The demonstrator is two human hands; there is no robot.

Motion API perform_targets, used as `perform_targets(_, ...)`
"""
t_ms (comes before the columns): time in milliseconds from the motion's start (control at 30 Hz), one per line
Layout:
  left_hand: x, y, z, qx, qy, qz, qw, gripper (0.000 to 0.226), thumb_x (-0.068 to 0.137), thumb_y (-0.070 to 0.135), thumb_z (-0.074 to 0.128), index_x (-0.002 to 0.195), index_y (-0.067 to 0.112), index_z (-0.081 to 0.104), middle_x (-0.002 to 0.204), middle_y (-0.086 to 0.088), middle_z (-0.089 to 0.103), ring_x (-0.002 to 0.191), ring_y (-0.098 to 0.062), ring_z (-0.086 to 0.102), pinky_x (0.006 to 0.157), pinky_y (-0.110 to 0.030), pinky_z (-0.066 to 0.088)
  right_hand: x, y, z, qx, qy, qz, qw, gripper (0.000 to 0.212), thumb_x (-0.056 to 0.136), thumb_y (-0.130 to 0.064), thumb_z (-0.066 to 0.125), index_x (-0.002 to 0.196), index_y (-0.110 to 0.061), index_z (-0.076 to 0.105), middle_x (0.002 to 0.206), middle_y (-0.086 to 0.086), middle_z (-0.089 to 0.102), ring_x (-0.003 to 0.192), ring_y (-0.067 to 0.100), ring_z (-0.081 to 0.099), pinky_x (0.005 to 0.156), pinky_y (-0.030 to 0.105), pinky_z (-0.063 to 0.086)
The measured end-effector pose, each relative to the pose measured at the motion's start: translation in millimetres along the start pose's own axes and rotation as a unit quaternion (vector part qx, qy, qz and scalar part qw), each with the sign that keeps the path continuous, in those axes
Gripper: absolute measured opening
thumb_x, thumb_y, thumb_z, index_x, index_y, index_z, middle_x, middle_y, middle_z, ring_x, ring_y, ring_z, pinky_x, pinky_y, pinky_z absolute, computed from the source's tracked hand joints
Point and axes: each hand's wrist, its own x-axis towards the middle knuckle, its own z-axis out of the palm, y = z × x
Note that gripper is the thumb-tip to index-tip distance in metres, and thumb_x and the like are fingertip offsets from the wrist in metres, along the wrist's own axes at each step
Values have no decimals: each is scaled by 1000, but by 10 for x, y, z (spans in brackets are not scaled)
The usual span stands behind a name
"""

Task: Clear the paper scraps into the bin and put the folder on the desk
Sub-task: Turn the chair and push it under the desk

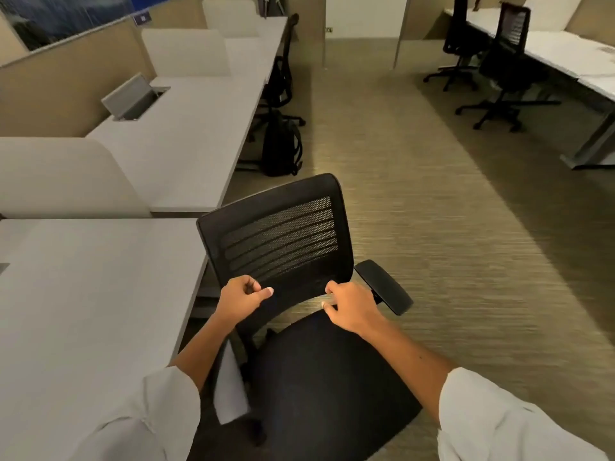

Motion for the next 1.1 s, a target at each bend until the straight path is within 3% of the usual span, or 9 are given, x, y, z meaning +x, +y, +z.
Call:
perform_targets(167,140,310,346,13,23,-16,1000,26,79,32,81,81,14,63,76,-6,67,70,-18,63,72,-40,56,75,392,-59,11,-4,-8,1000,36,93,-43,58,123,-24,58,105,2,72,97,26,69,76,38,54)
perform_targets(333,296,383,317,31,78,0,996,27,76,30,84,83,15,62,77,1,64,67,-11,56,63,-22,41,282,510,-152,12,1,-15,1000,37,94,-44,58,124,-23,58,102,0,74,96,26,70,76,39,57)
perform_targets(567,531,359,-74,73,146,14,987,47,78,31,82,114,9,61,111,-6,61,105,-22,58,86,-30,44,604,407,-330,-16,3,-11,1000,38,95,-44,56,126,-23,57,103,-2,73,101,23,68,82,42,58)
perform_targets(733,626,352,-430,179,148,42,972,61,75,38,81,124,13,53,134,-11,49,126,-28,42,102,-40,43,947,141,-490,-19,20,-41,999,39,94,-42,58,126,-20,57,115,1,69,109,23,65,86,41,56)
perform_targets(867,810,402,-589,273,107,36,955,92,73,47,79,144,8,36,156,-16,30,144,-33,27,115,-46,33,1283,40,-597,-44,35,-81,995,52,92,-44,60,136,-18,51,130,3,62,121,25,55,90,42,53)
perform_targets(1000,1140,556,-564,348,74,31,934,107,78,54,73,154,4,17,165,-18,7,152,-35,5,123,-51,17,1797,87,-747,-103,14,-107,989,72,92,-49,60,151,-14,36,158,8,37,143,28,36,102,50,47)
perform_targets(1100,1414,691,-444,345,62,-3,937,109,82,55,69,156,4,7,166,-18,-2,153,-36,-3,122,-56,11,2227,183,-866,-138,-2,-135,981,82,92,-55,57,155,-12,27,165,11,21,151,31,21,111,54,39)
